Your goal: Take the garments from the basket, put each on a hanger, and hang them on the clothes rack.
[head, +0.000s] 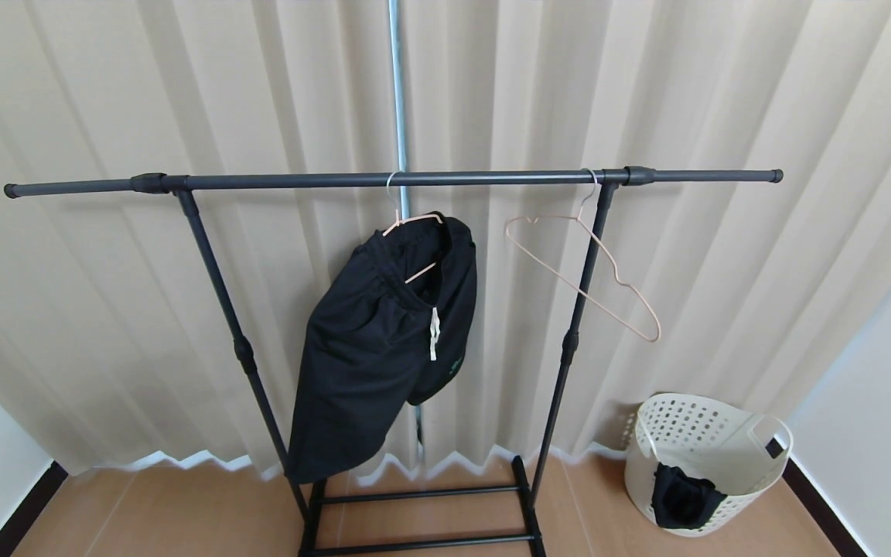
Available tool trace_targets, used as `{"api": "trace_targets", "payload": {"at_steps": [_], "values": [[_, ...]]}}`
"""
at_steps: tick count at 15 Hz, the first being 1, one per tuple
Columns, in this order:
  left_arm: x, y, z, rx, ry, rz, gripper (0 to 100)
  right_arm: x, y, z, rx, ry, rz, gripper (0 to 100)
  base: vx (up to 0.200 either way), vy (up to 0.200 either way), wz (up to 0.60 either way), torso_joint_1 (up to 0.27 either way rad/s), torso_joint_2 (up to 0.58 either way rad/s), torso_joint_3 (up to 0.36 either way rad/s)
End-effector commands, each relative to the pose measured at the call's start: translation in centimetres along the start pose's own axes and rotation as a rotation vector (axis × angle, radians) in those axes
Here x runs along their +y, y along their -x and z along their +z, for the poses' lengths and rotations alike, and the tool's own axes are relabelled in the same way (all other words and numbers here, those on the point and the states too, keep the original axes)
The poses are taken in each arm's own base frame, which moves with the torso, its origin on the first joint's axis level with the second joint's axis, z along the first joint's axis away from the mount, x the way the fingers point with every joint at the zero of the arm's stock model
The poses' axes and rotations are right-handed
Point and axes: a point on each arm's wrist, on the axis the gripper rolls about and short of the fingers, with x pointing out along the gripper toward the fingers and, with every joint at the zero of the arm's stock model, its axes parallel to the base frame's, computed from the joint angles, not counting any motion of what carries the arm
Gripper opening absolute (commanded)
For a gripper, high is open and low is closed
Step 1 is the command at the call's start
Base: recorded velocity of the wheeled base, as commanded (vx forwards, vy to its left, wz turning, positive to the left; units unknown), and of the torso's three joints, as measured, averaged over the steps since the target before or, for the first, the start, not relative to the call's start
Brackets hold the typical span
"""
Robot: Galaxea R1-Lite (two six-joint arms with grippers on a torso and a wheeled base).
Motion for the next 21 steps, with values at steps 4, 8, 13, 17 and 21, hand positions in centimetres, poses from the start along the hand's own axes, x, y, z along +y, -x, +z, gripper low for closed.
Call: {"api": "trace_targets", "payload": {"at_steps": [4, 8, 13, 17, 21], "values": [[0.0, 0.3, -0.1, -0.029, 0.013, 0.165, 100, 0.2, 0.2, 0.0, -0.022, 0.001, -0.16, 100, 0.0, 0.0, 0.0, 0.0, 0.0, 0.0], [-0.5, 1.4, -0.6, -0.194, 0.0, 0.275, 100, 0.6, 0.9, -0.1, -0.1, 0.02, -0.225, 100, 0.0, 0.0, 0.0, 0.0, 0.0, 0.0], [-0.7, 1.4, -0.6, -0.212, 0.011, 0.202, 100, 0.6, 0.9, -0.1, -0.104, 0.017, -0.231, 100, 0.0, 0.0, 0.0, 0.0, 0.0, 0.0], [-0.6, 1.5, -0.6, -0.207, 0.009, 0.242, 100, 0.6, 0.9, -0.1, -0.106, 0.017, -0.23, 100, 0.0, 0.0, 0.0, 0.0, 0.0, 0.0], [-0.4, 1.5, -0.7, -0.205, 0.047, 0.317, 100, 0.6, 0.9, -0.1, -0.106, 0.017, -0.231, 100, 0.0, 0.0, 0.0, 0.0, 0.0, 0.0]]}}
